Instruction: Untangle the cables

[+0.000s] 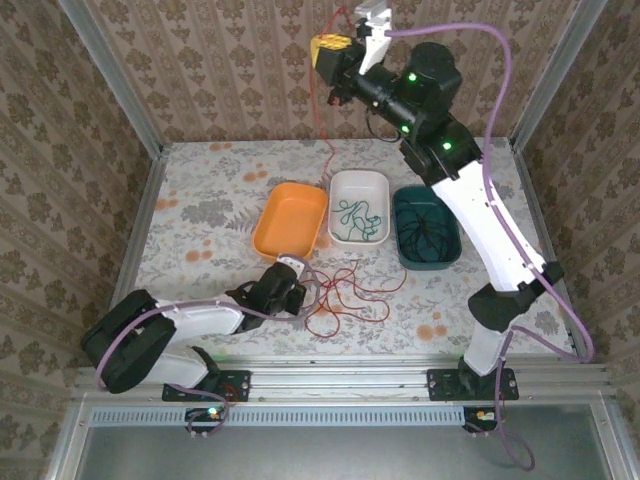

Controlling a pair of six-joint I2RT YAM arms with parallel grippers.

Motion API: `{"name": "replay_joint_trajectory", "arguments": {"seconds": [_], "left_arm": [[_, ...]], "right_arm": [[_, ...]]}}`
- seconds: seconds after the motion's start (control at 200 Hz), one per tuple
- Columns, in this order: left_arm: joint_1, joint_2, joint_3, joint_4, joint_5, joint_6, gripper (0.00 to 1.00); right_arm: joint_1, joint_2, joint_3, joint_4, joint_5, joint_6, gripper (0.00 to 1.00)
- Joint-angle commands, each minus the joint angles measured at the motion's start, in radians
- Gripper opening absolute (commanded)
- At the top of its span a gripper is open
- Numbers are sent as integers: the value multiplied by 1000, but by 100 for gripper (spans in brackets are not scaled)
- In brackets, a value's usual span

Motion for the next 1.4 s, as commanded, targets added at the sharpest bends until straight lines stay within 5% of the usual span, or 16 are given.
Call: {"name": "replay_joint_trajectory", "arguments": {"seconds": [0.0,0.315,0.735,1.39], "left_arm": [[5,-32,-10,-25,-11,7,0],[7,-60,-21,-42,-36,-7,0],[45,-158,-37,-54,-38,-38,0],[78,-170,-48,-57,-14,-57,0]], "right_arm": [[-2,23,43,-20,-42,41,0],[14,83,-179,7,-91,98,0],[38,199,-517,185,-322,304,0],[81,378,-250,274,-424,512,0]]}}
